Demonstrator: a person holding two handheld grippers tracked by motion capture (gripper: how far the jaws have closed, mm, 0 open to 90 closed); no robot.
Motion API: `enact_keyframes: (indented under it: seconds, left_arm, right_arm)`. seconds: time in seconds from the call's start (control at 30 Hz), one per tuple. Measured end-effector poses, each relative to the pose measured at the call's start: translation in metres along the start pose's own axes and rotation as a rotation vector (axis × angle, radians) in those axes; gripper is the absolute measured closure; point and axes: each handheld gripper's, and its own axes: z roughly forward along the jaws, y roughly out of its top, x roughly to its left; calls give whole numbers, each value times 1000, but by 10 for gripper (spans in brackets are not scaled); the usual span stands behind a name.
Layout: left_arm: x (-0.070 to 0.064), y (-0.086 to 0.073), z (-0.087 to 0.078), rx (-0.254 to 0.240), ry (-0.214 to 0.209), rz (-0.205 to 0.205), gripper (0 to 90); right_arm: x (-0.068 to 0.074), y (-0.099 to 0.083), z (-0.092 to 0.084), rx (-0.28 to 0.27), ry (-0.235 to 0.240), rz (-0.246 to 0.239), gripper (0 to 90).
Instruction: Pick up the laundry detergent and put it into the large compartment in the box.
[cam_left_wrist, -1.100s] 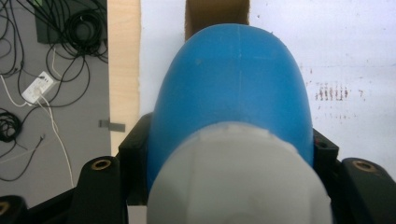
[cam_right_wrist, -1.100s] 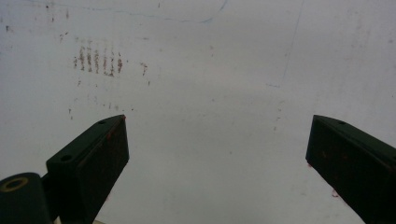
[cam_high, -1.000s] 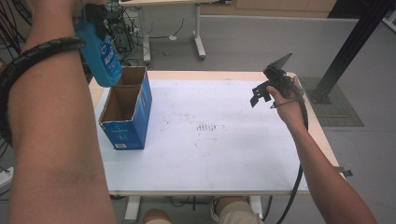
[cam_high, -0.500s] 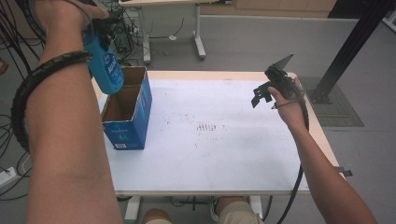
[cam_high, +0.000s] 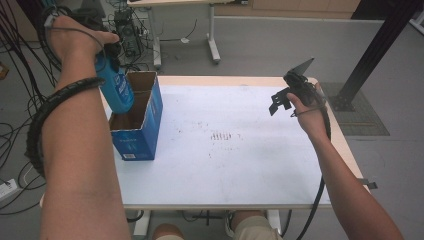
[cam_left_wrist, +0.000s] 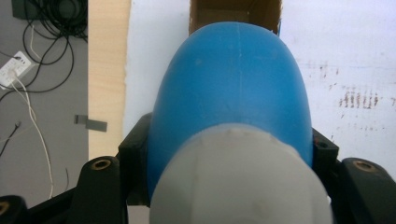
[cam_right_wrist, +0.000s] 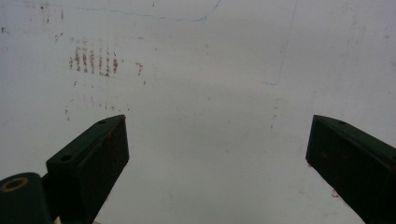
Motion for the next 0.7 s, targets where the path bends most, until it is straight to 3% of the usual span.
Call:
enact_keyframes:
  seconds: [0.7]
  left_arm:
    - [-2, -4, 67, 32, -20, 17, 375]
  right_arm:
    - [3, -1, 0, -1, -10, 3, 60]
